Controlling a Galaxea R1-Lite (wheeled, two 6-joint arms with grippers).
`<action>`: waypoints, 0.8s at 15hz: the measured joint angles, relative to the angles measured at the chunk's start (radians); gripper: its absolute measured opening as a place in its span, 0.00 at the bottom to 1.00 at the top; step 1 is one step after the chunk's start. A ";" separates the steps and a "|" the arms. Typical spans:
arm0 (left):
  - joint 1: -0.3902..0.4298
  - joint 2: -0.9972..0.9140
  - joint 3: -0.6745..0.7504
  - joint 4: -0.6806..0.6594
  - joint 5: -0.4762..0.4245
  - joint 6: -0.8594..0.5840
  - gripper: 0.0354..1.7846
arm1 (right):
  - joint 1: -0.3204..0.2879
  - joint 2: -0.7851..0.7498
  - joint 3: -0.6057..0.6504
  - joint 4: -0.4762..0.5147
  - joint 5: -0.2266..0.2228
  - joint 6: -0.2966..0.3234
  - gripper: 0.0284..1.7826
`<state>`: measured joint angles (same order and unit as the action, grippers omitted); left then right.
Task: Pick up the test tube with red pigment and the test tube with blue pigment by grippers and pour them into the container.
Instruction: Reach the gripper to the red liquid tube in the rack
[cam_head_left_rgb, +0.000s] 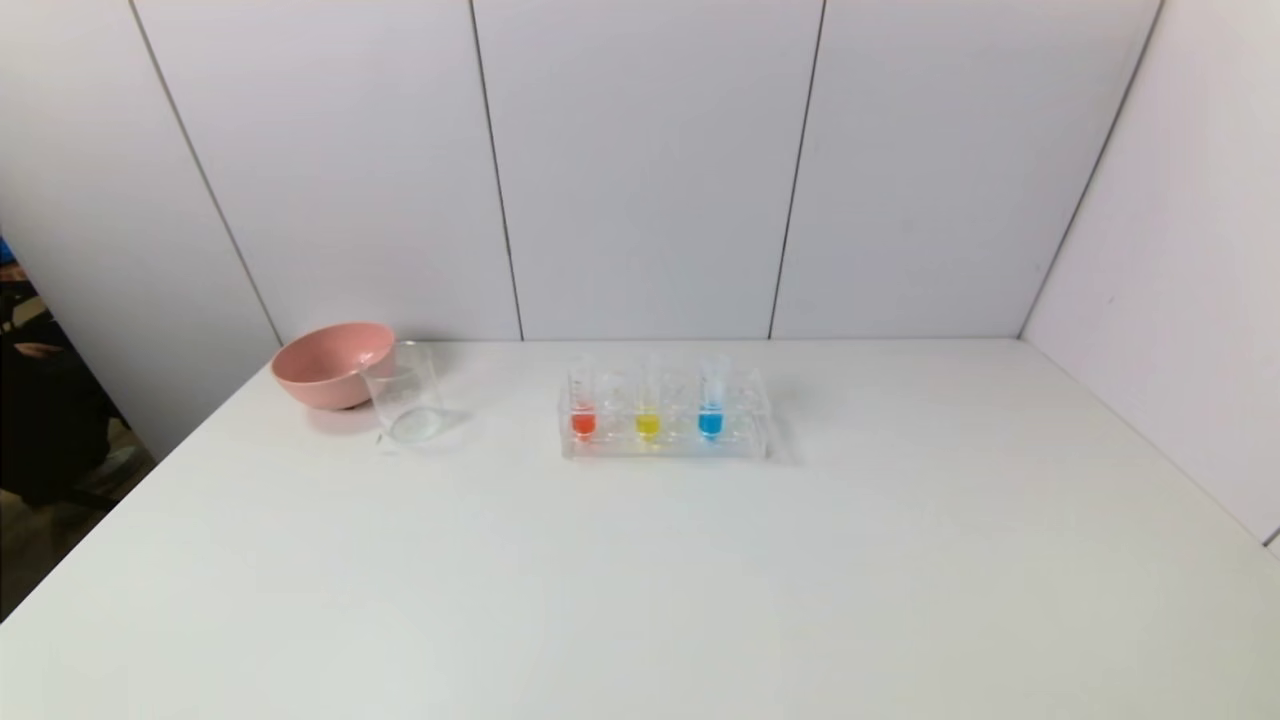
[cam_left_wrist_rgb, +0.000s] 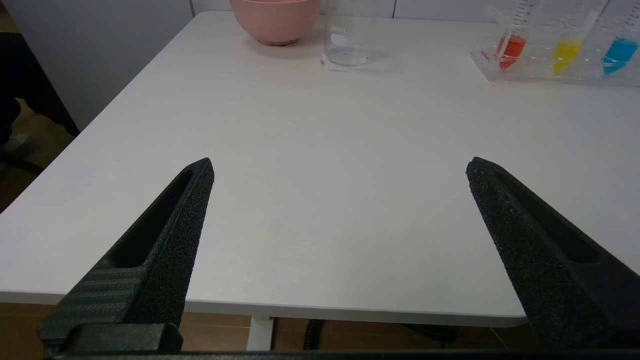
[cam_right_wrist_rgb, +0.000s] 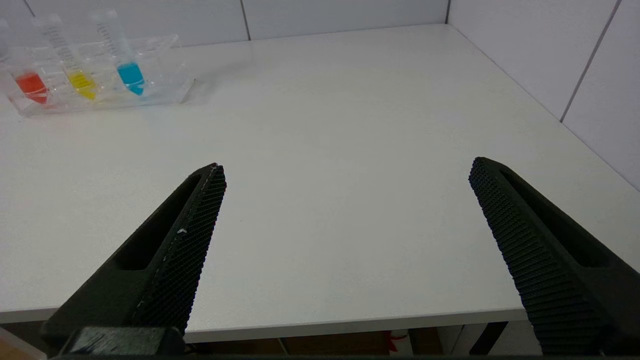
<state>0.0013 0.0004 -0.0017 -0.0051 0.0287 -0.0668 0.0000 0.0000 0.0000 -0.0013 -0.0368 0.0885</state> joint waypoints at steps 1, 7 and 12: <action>0.000 0.000 0.000 0.000 -0.003 0.003 0.99 | 0.000 0.000 0.000 0.000 0.000 0.000 1.00; 0.000 0.000 -0.001 0.005 0.001 0.017 0.99 | 0.000 0.000 0.000 0.000 0.000 0.000 1.00; -0.002 0.096 -0.129 0.040 -0.021 0.011 0.99 | 0.000 0.000 0.000 0.000 0.000 0.000 1.00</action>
<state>-0.0009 0.0966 -0.1309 0.0349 0.0077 -0.0562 0.0000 0.0000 0.0000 -0.0013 -0.0368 0.0883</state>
